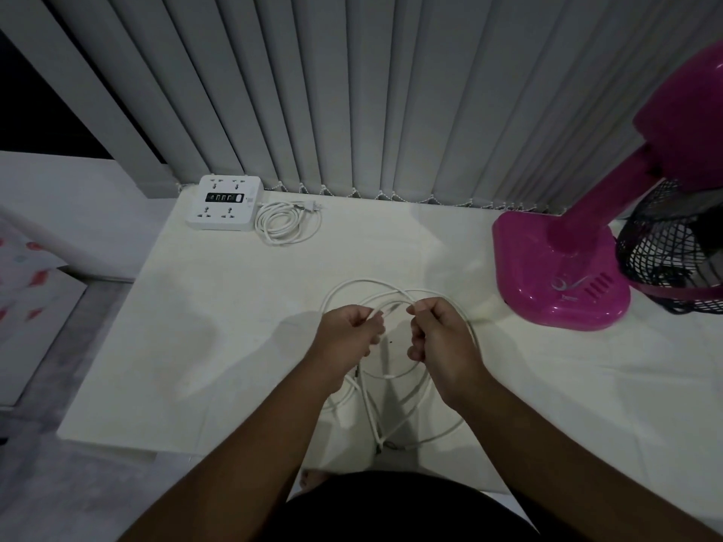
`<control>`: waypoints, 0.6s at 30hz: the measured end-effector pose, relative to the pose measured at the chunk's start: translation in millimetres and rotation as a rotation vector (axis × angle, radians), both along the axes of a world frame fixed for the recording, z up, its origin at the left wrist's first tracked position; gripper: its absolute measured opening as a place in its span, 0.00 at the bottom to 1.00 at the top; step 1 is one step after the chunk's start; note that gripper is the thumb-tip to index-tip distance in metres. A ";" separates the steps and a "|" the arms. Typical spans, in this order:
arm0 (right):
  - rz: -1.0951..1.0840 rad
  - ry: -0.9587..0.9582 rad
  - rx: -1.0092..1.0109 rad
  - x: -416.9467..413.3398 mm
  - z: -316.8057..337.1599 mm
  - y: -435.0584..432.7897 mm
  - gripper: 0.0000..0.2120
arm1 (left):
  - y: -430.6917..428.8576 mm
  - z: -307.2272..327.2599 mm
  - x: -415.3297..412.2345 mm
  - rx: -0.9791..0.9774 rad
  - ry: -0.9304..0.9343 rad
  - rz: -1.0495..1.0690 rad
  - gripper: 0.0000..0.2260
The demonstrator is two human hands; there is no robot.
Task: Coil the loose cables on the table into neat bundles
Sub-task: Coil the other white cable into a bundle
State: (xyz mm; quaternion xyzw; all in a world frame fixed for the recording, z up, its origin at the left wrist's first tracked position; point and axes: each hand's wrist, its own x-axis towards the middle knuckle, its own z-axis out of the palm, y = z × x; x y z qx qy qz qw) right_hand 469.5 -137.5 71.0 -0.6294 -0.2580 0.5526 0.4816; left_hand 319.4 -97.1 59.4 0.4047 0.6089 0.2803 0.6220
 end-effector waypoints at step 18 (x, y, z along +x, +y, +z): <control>0.111 0.100 -0.317 12.1 15.0 14.6 0.08 | -17.3 6.1 -11.4 -0.013 -0.118 -0.085 0.05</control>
